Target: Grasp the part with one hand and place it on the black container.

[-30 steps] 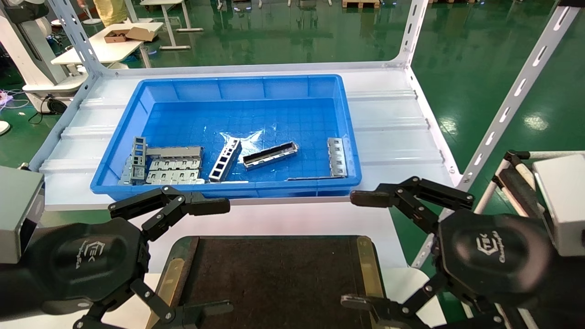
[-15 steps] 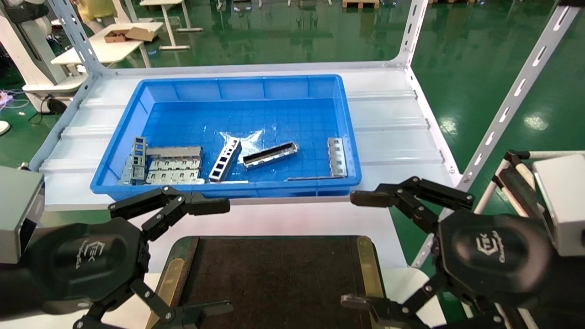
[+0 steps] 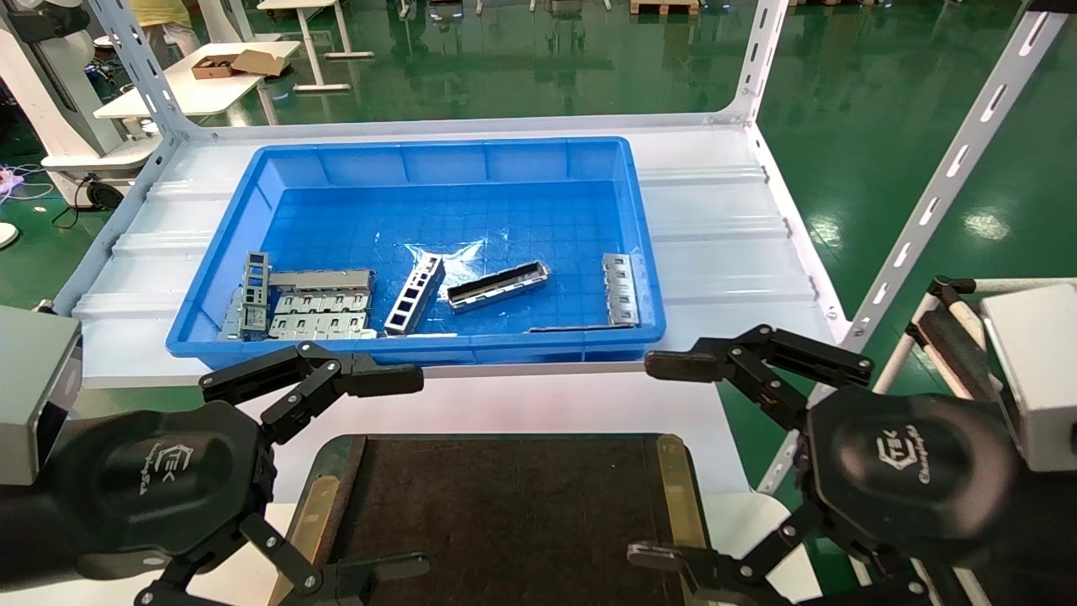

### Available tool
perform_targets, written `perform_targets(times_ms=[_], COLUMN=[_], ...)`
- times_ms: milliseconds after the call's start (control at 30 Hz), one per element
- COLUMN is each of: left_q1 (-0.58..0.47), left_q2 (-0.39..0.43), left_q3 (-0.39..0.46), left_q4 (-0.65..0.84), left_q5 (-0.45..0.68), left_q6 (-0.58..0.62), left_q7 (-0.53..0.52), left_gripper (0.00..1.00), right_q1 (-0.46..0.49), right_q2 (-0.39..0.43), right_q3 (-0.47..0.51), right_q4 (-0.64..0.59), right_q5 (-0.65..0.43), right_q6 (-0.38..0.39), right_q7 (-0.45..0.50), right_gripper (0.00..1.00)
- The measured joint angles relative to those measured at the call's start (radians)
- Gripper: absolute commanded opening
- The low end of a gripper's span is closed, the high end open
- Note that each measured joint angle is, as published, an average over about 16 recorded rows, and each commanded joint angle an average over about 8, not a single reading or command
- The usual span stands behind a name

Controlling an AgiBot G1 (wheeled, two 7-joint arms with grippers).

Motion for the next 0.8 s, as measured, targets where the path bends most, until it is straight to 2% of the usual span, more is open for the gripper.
perform_targets(times_ms=[433,800], left_q1=[-0.067,-0.225], left_q2=[0.034,0.164], left_q3=[0.032,0.108], left_q4=[0.024,0.159], left_q5=[0.099,0.287], left_q6=[-0.054,-0.167], left_q7=[-0.005,-0.015], left_gripper=[1.0,1.0], right_q1=[0.001,0.001], right_q2=[0.0,0.0], right_q3=[-0.001,-0.002], right_q4=[-0.001,-0.001], right_q5=[0.001,0.001], right_q6=[0.0,0.0], right_q7=[-0.001,-0.001], right_gripper=[1.0,1.0])
